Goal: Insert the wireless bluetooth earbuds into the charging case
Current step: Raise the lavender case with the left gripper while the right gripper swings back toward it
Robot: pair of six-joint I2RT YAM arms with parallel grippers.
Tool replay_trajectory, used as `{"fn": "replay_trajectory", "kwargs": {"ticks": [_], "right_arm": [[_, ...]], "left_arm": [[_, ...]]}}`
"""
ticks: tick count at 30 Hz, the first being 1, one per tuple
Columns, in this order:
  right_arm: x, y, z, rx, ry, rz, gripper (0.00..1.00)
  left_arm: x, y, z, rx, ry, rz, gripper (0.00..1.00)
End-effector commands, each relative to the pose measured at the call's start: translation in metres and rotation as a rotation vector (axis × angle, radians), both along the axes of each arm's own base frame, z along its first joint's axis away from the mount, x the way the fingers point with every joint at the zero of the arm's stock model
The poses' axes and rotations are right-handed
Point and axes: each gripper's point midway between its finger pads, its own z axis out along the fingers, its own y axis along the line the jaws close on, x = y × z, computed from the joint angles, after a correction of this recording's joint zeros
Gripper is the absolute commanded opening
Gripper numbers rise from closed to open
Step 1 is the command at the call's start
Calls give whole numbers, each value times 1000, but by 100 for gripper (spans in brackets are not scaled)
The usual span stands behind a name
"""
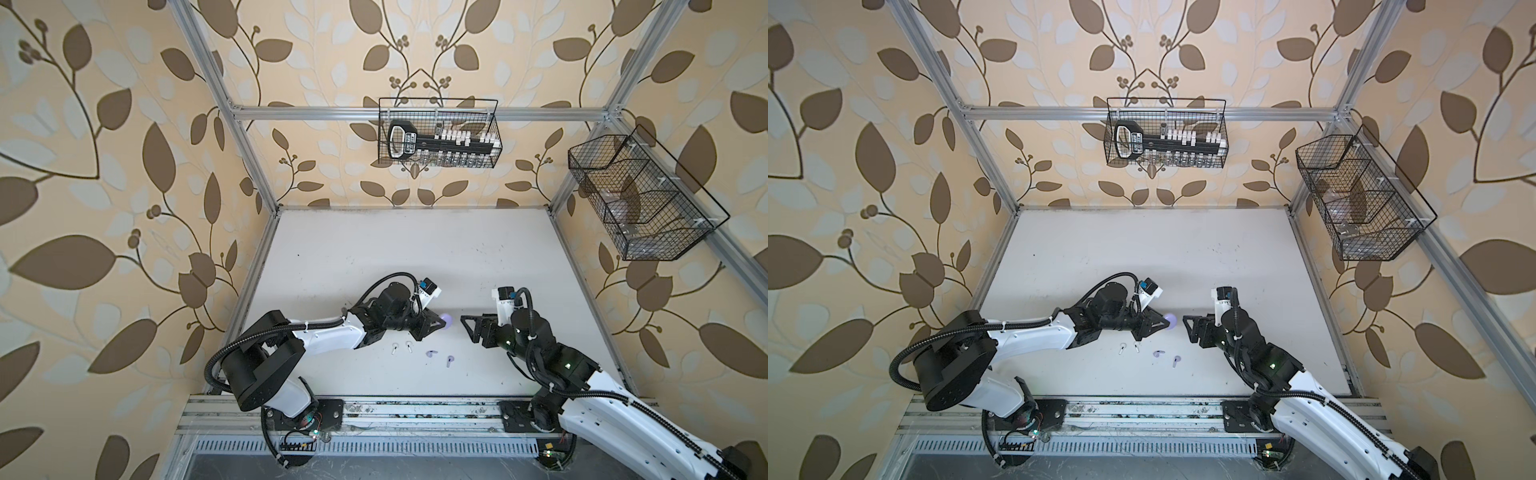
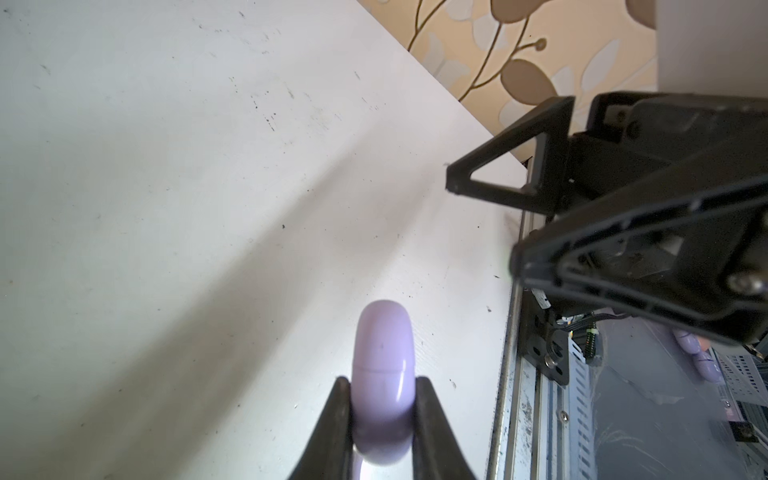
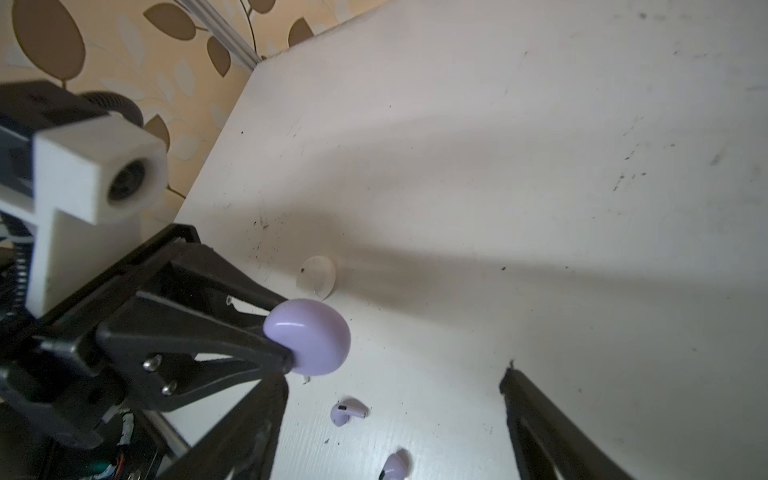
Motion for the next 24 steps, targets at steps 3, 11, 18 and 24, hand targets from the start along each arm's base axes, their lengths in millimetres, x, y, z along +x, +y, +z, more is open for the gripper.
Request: {"fn": "replay_trajectory", "kwargs": {"ticks": [3, 11, 18, 24], "right_arm": [[-8, 20, 2, 68, 4, 99, 81], [-25, 36, 53, 322, -206, 255, 50], [-38, 43, 88, 424, -317, 360, 38], [-38, 41, 93, 452, -341, 372, 36]], "left_arm": [[-2, -4, 46, -124, -110, -26, 15], [-9, -5, 97, -287, -81, -33, 15], [-12, -3, 126, -451, -20, -63, 15], [-15, 2, 141, -536, 12, -96, 15]]}}
